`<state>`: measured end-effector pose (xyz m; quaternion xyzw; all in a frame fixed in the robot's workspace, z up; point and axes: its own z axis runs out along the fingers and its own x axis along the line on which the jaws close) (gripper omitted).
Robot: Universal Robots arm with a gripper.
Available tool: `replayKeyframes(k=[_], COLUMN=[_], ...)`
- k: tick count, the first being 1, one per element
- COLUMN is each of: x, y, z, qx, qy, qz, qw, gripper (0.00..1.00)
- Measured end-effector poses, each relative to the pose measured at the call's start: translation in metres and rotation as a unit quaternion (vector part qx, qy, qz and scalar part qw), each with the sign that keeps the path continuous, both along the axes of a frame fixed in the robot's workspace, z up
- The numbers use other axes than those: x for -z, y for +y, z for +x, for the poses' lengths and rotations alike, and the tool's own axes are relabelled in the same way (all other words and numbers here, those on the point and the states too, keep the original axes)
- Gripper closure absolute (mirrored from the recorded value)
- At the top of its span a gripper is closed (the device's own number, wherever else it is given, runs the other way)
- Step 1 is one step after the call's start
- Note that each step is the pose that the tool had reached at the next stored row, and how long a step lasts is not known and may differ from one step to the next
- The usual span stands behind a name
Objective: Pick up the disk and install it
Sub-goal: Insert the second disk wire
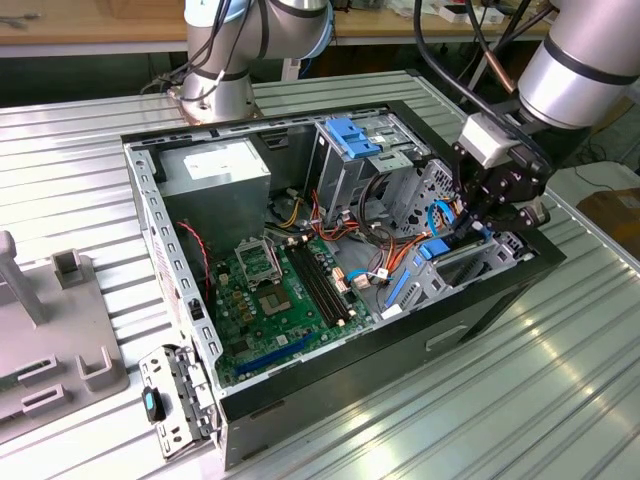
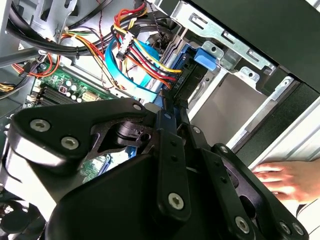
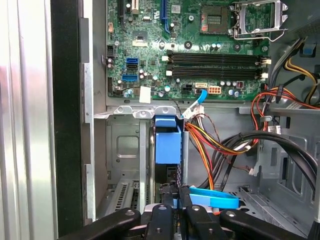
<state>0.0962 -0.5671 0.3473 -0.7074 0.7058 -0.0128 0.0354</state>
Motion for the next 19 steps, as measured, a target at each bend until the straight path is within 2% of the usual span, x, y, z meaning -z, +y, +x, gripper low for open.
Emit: replayKeyframes(k=[7, 11, 19], x=[0.0007, 0.0038, 0.0023], y=[0.0002, 0.0001, 0.0002], z=[-0.0003, -0.0004, -0.0003], qx=[0.002, 0.002, 0.002], qy=[0.0, 0.0, 0.0], qz=[0.0005, 0.001, 0.0031], qw=[1.0, 1.0, 1.0], gripper=[0.84, 0.84, 0.84])
